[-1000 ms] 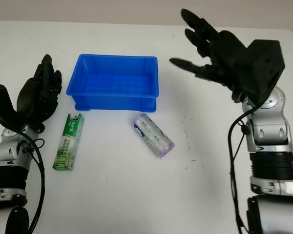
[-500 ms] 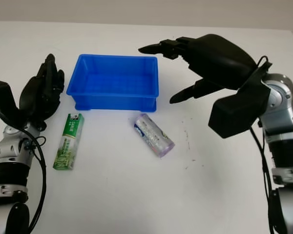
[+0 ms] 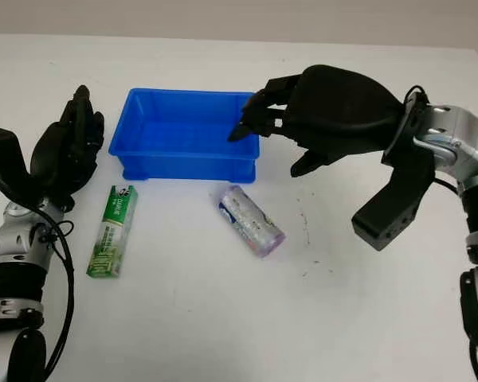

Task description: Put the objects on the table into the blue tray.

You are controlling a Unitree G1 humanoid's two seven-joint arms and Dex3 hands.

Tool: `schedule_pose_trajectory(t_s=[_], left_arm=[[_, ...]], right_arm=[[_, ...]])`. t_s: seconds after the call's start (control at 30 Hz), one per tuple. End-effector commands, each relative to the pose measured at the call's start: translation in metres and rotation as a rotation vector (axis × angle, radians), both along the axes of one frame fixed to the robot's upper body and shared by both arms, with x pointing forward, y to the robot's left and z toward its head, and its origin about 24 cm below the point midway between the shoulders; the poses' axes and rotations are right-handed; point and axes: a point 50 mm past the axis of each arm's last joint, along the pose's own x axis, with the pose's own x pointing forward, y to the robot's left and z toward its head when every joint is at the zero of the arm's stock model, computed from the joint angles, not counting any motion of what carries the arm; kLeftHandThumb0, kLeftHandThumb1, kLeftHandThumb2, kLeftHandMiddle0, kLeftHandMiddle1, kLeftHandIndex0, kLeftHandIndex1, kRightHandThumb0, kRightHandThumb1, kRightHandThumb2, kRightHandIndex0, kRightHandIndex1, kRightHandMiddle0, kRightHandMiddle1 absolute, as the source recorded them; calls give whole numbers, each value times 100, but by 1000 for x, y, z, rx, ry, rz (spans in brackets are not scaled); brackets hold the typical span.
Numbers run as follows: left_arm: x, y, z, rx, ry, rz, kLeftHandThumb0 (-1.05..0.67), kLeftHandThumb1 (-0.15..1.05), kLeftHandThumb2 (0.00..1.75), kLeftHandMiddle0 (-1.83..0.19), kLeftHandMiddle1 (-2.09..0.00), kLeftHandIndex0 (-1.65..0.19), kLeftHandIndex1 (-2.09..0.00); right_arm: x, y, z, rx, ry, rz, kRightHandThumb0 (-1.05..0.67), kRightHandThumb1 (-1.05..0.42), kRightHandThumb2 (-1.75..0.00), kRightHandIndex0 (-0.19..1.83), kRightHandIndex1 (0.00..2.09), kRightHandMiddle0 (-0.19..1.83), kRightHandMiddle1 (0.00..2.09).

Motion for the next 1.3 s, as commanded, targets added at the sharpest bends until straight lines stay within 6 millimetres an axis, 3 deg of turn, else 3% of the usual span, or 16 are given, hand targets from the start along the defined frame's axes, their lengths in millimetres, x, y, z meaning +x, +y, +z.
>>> schedule_pose_trajectory(t_s=[0.0,0.13,0.17,0.27,0.37,0.4,0.47,0.5,0.57,0.77,0.97,1.0,1.1,1.13,1.27], left_arm=[[2,1,7,21,-21,-1,-76,105,67,19,0,19,0],[3,1,6,23,-19,-2,-76,105,67,19,0,19,0],[3,1,6,22,-18,-1,-76,105,67,19,0,19,0],[3,1,6,23,-14,-2,-77,105,67,19,0,19,0],[4,1,6,24,-15,-6,-76,105,68,19,0,19,0],[4,1,6,25,-16,-7,-76,105,68,19,0,19,0],[4,0,7,25,-17,-8,-76,105,68,19,0,19,0],[3,0,7,26,-18,-8,-76,105,68,19,0,19,0],[3,0,7,27,-18,-9,-76,105,68,19,0,19,0],[4,-1,7,26,-17,-7,-76,105,68,19,0,19,0],[4,-1,7,16,-14,-6,-76,105,67,19,0,19,0],[4,-1,7,16,-14,-5,-76,105,67,19,0,19,0],[4,-2,7,19,-13,-1,-77,105,67,19,0,19,0],[4,-2,7,21,-13,1,-77,105,67,19,0,19,0],[4,-2,8,24,-19,9,-77,105,68,19,0,19,0]], right_arm=[[-1,-4,6,-19,-24,8,-42,-76,-6,49,40,16,91],[-4,-2,3,5,-74,83,-37,-73,-4,50,47,19,103],[-4,-2,2,14,-91,103,-29,-76,-6,50,52,19,106],[-5,-2,-3,21,-117,149,-18,-81,-14,29,88,6,122],[-7,-2,-6,3,-139,195,-20,-81,-17,19,104,-2,129],[-8,-2,-8,-1,-145,211,-19,-79,-24,16,109,-3,131],[-8,-2,-11,-3,-156,245,-18,-62,-57,12,117,-6,134],[-9,-2,-14,-3,-162,259,-18,-54,-71,11,119,-6,135],[-9,-2,-17,-6,-169,280,-19,-51,-79,10,121,-6,136],[-10,-3,-23,-64,-164,321,-22,-56,-70,2,126,-14,142],[-11,-6,-34,-97,-126,337,-20,-55,-84,-5,125,-19,137],[-11,-6,-35,-106,-119,339,-22,-58,-77,-7,124,-19,132],[-11,-7,-37,-151,-119,341,-34,-81,-27,-12,114,-19,114],[-11,-8,-37,-162,-120,341,-37,-84,-18,-13,111,-19,110],[-12,-8,-39,-184,-110,349,-42,-85,-6,-15,103,-19,99]])
